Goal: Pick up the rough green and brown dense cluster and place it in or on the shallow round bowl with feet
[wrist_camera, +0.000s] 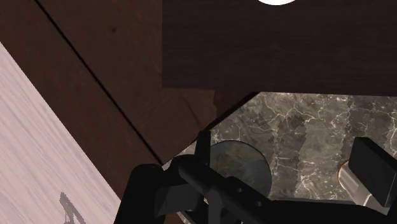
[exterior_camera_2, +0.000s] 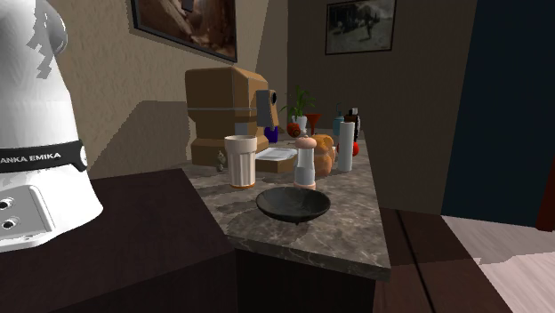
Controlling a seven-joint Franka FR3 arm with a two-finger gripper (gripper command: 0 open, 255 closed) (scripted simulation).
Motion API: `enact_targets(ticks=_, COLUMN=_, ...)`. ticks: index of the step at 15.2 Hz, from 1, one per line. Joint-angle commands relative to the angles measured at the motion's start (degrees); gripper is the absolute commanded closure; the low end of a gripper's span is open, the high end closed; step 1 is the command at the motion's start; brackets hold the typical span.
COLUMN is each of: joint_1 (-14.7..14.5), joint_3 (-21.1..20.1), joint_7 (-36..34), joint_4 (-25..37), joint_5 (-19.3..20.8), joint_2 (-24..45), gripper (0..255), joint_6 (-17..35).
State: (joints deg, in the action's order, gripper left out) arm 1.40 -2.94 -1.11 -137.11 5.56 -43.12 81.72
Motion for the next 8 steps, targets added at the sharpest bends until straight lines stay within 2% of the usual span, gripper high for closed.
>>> enact_targets(ticks=1, joint_1=0.00, joint_3=0.00, joint_7=0.00, joint_4=0.00, joint_5=0.00, joint_2=0.00, gripper=0, joint_6=0.00)
enact_targets(ticks=8, joint_1=-2.94, joint_3=-7.64, joint_7=-8.90, joint_4=-4.67, joint_5=-5.29, joint_2=4.40, gripper=0, joint_6=9.26)
